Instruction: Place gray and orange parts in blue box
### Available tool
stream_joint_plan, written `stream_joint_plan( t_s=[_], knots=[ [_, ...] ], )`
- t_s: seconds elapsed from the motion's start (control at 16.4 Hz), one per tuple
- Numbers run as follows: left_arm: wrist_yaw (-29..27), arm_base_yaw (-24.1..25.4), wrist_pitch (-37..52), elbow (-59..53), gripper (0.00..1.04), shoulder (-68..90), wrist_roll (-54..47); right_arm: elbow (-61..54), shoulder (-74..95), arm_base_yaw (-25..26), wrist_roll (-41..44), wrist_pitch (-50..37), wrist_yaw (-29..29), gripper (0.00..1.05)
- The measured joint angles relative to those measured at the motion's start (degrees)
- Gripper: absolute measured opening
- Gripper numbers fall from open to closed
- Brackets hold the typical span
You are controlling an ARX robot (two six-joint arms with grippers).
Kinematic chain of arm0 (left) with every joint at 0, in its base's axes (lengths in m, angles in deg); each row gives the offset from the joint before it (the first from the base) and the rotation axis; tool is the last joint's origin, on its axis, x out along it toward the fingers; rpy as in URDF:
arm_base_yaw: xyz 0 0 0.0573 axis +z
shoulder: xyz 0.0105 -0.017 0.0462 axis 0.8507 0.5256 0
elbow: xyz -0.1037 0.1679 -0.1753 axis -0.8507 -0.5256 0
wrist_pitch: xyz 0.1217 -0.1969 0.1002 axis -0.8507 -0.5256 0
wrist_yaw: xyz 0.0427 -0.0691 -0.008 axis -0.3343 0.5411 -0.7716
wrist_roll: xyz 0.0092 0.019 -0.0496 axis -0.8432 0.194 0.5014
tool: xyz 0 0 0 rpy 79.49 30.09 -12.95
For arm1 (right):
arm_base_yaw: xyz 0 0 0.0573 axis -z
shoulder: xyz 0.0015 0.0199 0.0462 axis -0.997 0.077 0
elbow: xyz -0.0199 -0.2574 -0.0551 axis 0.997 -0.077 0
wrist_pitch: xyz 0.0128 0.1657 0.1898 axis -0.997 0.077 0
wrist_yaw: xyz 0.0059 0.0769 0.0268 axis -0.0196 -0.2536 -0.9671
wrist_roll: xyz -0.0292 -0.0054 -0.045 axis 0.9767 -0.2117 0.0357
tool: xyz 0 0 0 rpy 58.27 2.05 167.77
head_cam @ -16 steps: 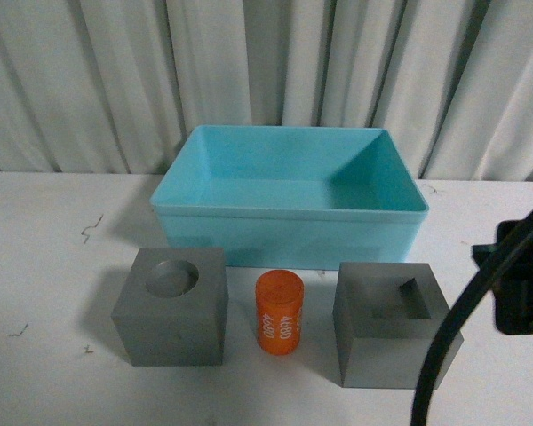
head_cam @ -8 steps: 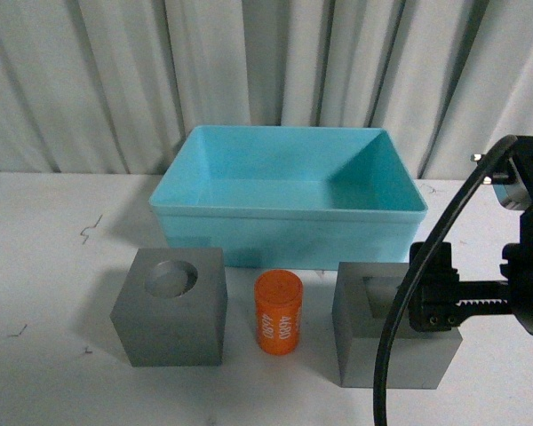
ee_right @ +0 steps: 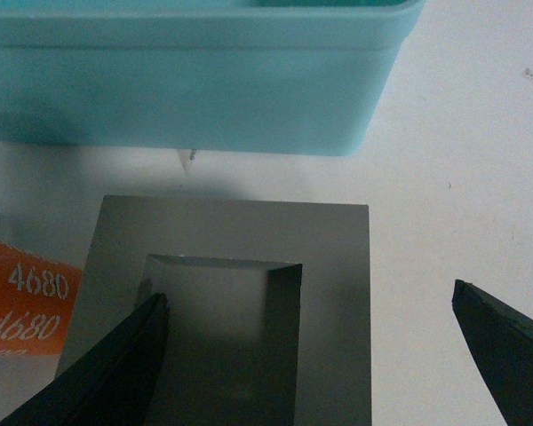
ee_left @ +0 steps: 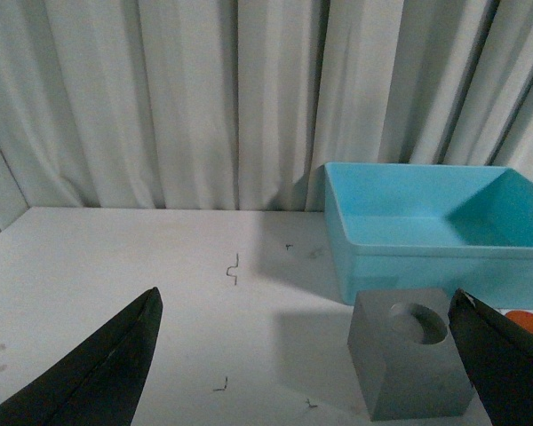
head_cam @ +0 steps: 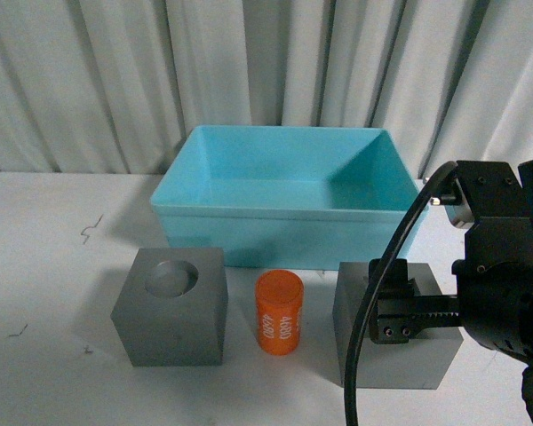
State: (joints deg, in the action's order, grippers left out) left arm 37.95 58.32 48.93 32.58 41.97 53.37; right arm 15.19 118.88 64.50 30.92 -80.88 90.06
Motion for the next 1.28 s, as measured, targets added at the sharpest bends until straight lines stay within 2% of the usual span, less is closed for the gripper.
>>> stream_joint_plan(
  t_s=[0.06,0.18,0.24,0.91,1.1,1.28],
  knots=[
    [0.0,0.0,0.0,0.0,0.98,0.0,0.0,0.0,0.3,0.0,-1.2,0.2,0.0,0.89],
    [0.0,0.0,0.0,0.0,0.98,0.0,0.0,-0.1,0.3,0.3,-2.5,1.1,0.9,0.27],
    [0.0,0.0,0.0,0.0,0.98,0.0,0.0,-0.4,-0.1,0.7,-2.7,1.1,0.9,0.20],
    [0.0,0.0,0.0,0.0,0.98,0.0,0.0,-2.1,-21.9,7.0,-1.4,9.2,-1.4,0.18],
    [0.0,0.0,0.0,0.0,0.98,0.0,0.0,8.7,-24.6,12.8,0.7,6.2,-2.8,0.18],
    [0.0,0.0,0.0,0.0,0.98,0.0,0.0,22.3,-11.9,14.3,1.5,4.0,-2.6,0.18]
  ],
)
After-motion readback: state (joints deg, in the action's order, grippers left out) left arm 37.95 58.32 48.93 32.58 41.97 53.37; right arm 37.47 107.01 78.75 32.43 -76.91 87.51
